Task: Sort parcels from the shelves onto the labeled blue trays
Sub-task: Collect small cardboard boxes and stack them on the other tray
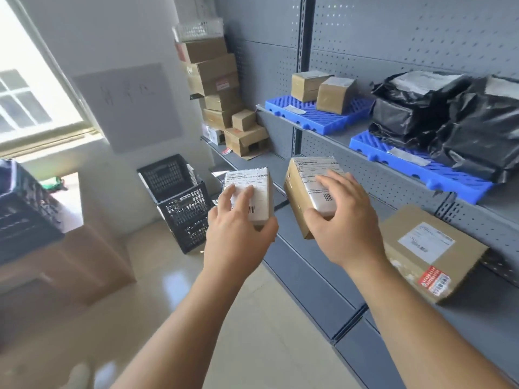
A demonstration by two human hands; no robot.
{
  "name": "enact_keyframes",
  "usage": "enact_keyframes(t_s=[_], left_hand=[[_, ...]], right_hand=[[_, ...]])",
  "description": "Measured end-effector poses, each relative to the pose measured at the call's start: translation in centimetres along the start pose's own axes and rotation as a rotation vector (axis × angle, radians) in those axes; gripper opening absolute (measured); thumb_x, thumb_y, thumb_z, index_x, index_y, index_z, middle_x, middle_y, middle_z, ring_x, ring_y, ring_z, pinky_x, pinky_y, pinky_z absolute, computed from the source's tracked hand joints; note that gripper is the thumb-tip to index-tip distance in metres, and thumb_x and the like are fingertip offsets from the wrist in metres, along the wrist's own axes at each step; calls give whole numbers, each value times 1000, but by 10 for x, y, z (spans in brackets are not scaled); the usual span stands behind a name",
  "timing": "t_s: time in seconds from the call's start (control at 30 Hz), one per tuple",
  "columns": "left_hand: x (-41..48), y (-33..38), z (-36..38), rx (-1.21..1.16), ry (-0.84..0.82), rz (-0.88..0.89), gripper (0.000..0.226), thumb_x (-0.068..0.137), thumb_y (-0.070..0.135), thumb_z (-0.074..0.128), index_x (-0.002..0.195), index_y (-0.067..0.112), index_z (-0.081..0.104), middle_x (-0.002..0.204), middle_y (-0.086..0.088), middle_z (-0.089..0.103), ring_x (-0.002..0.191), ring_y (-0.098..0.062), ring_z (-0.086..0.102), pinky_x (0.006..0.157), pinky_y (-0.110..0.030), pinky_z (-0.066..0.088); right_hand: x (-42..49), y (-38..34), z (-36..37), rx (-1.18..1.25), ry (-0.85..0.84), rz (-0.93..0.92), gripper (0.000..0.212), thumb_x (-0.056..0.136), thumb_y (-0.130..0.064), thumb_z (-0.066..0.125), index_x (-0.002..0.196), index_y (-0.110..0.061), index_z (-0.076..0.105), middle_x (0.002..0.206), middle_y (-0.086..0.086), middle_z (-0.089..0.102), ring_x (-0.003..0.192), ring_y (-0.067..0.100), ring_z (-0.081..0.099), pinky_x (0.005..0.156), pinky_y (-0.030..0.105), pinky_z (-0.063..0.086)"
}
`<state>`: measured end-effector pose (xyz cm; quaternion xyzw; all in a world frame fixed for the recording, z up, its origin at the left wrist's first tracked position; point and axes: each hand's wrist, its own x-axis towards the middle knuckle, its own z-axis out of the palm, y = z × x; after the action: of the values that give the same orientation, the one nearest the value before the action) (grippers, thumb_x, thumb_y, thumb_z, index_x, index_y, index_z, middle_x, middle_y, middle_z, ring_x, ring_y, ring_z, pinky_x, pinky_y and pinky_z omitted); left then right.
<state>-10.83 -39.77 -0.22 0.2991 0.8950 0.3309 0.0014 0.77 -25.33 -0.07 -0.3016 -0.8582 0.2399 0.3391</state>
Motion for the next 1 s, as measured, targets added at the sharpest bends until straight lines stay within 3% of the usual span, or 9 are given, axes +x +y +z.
enact_keyframes(t_s=[0.33,0.53,0.73,1.0], left_hand=[[72,-60,-27,11,69,-124,71,87,58,63,151,42,35,165,9,19,144,-27,27,115,-40,32],[137,-66,-28,19,150,-191,72,87,56,64,152,42,36,165,10,19,145,-24,25,116,-39,31],[202,-65,-33,51,227,-244,74,86,59,63,153,43,33,165,11,18,147,-24,25,117,-42,32],[280,-79,-34,52,280,-247,72,86,58,64,151,46,35,164,15,20,147,-20,25,114,-39,33]], right_hand=[[72,-44,88,24,-93,-129,63,79,-40,53,138,-20,61,152,-4,51,150,20,32,113,45,37],[143,-49,134,97,-102,-230,67,77,-47,45,136,-20,62,150,-2,54,148,21,35,114,45,37],[217,-59,160,181,-165,-309,61,80,-39,54,138,-22,60,152,-3,51,151,19,31,117,44,33],[292,-66,205,204,-156,-371,63,81,-45,49,139,-22,58,153,-4,50,152,18,29,120,40,30]])
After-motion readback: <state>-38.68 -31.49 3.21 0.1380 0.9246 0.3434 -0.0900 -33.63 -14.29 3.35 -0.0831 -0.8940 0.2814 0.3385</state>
